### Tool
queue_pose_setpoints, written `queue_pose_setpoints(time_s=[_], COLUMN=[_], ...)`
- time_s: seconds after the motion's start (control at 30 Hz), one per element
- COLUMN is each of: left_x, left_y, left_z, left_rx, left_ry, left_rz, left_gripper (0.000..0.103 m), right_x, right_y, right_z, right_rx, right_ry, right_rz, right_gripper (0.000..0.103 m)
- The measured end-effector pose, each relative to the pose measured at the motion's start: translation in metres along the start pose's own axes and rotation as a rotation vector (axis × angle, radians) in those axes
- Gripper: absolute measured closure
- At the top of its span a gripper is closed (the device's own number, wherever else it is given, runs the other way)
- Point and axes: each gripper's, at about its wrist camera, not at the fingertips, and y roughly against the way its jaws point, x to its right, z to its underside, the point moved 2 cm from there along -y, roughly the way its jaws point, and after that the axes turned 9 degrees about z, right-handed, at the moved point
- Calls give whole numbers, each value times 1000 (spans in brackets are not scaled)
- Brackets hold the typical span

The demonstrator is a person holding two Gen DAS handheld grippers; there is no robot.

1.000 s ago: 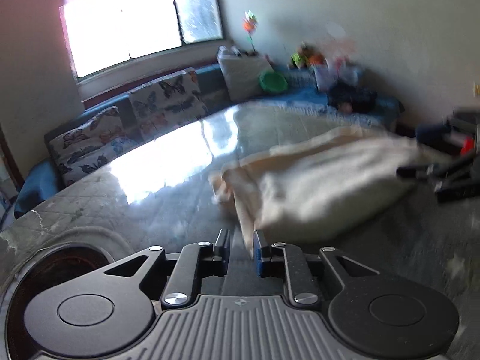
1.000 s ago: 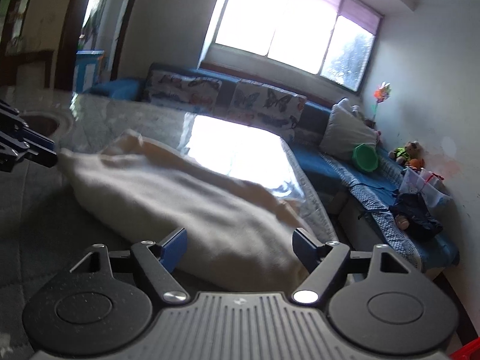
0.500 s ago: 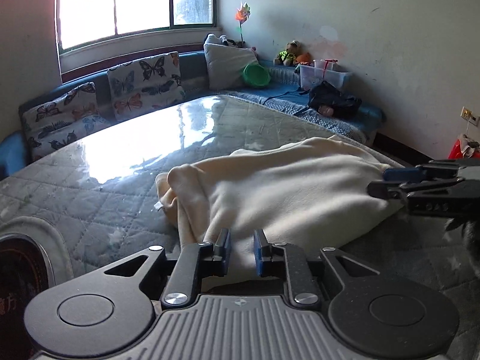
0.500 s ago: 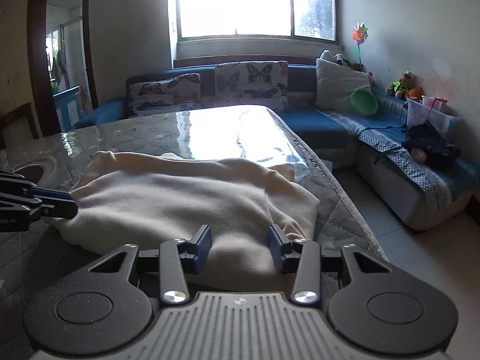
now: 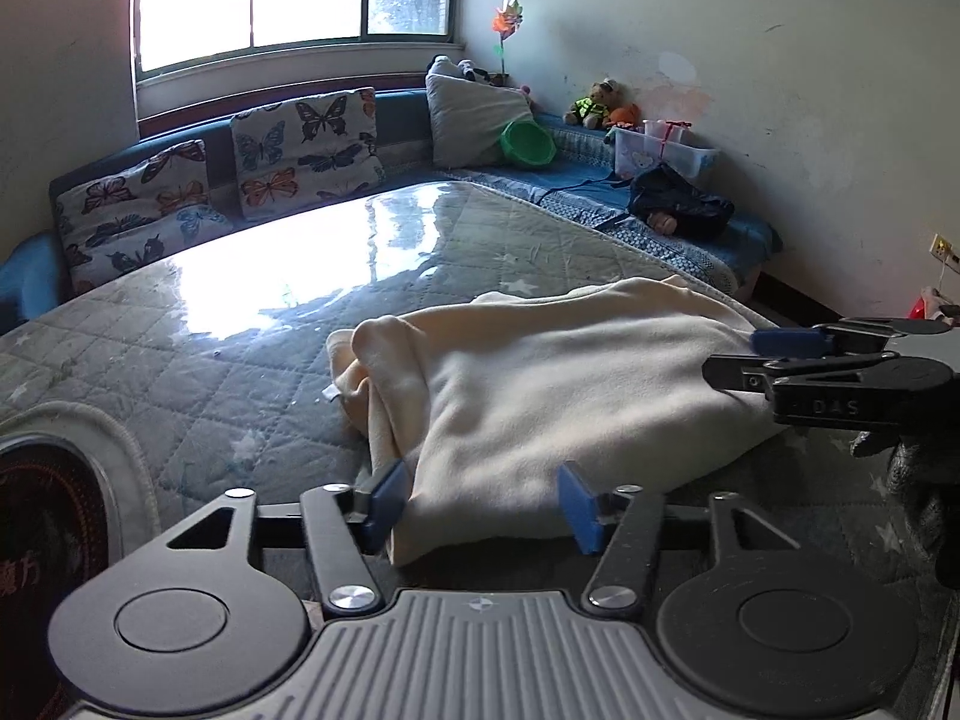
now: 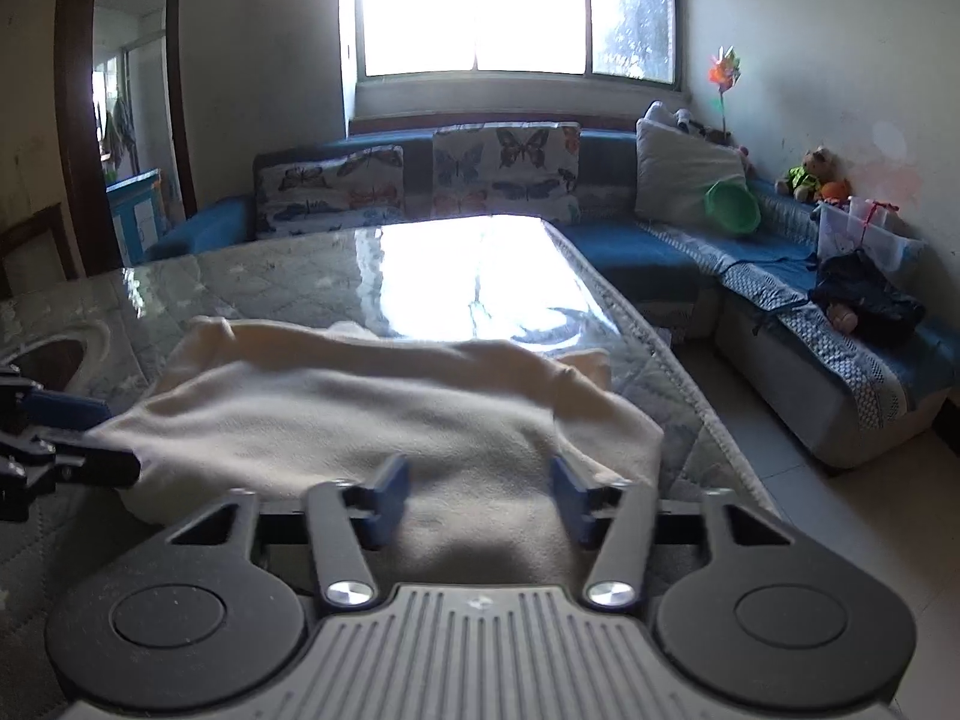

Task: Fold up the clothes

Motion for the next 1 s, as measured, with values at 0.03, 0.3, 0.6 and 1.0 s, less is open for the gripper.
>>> queue_pose_setpoints(time_s=[0.03, 0.3, 0.6, 1.0], left_x=[0, 7, 19, 24], left_y=[1, 20, 41, 66], left_z=[0, 10, 24, 44], left_rx=[0, 21, 52, 72], left_ry=[5, 12, -7, -5], left_rz=[-5, -32, -37, -41], left_gripper=[36, 11, 0, 0], right_x=[-1, -12, -27, -44], right_y=[3, 22, 47, 73], right_z=[0, 6, 18, 38], right_rx=[6, 17, 48, 43], right_ry=[-1, 7, -2, -41], right_rz=[1, 6, 22, -2], right_gripper=[39, 19, 0, 0])
